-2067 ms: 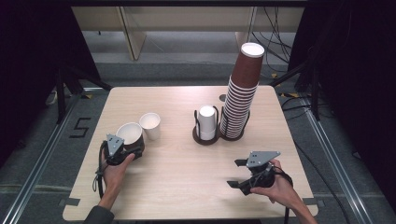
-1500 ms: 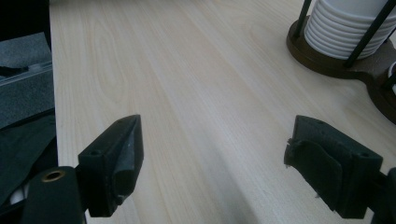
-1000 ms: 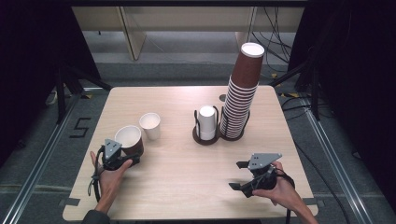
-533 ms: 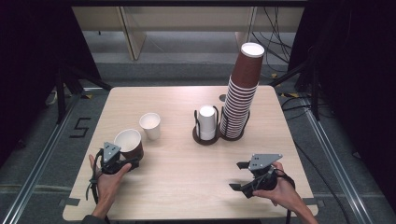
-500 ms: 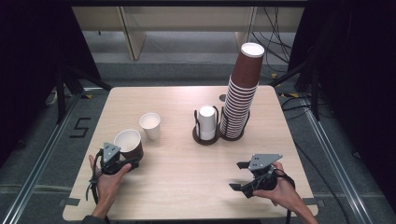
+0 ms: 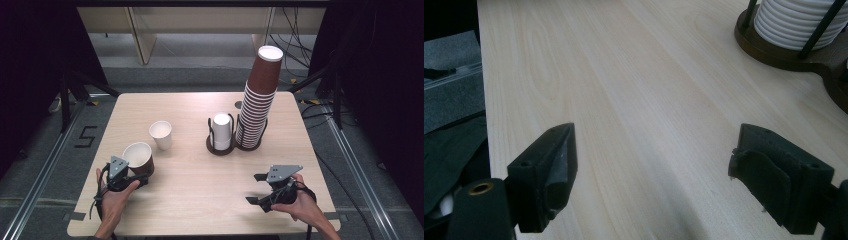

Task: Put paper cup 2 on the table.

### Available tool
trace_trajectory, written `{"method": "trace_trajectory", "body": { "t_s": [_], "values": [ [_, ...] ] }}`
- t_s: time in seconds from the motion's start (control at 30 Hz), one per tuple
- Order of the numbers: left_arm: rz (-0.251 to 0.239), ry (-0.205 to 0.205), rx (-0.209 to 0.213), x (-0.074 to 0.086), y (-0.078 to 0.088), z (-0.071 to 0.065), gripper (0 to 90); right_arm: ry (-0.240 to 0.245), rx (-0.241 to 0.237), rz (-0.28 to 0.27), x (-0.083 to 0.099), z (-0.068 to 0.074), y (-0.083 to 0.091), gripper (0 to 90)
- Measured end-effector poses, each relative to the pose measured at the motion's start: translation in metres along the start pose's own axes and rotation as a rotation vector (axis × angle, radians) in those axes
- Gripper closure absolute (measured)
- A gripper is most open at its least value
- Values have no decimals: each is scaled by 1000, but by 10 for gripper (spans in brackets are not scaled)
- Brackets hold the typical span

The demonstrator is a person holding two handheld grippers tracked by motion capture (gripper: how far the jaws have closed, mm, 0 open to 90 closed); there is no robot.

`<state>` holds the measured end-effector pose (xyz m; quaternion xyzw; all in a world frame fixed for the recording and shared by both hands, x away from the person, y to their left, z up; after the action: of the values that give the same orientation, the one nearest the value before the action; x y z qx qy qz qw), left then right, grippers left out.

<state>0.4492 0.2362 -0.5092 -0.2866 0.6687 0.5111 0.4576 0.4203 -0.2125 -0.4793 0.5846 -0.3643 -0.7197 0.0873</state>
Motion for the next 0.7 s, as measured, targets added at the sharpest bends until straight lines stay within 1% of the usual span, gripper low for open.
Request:
{"method": "trace_trajectory", "body": {
  "t_s": [0.03, 0.2, 0.37, 0.4, 0.67, 0.7],
  "values": [
    [-4, 5, 8, 0, 0, 0, 143, 11, 1, -4, 0, -1, 0, 185],
    [-5, -7, 3, 2, 2, 0, 144, 4, -1, -5, 0, 0, 0, 185],
    [16, -21, 3, 4, 2, 1, 146, -6, -3, 1, 0, 0, 1, 186],
    [12, -23, 5, 5, 2, 0, 146, -5, -8, 0, 1, 0, 1, 186],
    [61, -44, 5, 12, 5, 1, 147, -7, -7, 0, 1, 0, 1, 186],
    [58, -39, 4, 13, 6, 1, 147, -8, -7, 0, 1, 0, 2, 186]
  ]
}}
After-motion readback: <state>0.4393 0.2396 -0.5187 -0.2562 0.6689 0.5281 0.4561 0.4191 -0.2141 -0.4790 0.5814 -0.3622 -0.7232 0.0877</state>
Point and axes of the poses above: each handheld gripper's, and its own axes: y roughly backward along the jaws, x roughly out of its underside, z roughly to its left, the point moved 3 cm from there along -y, roughly forward along the jaws
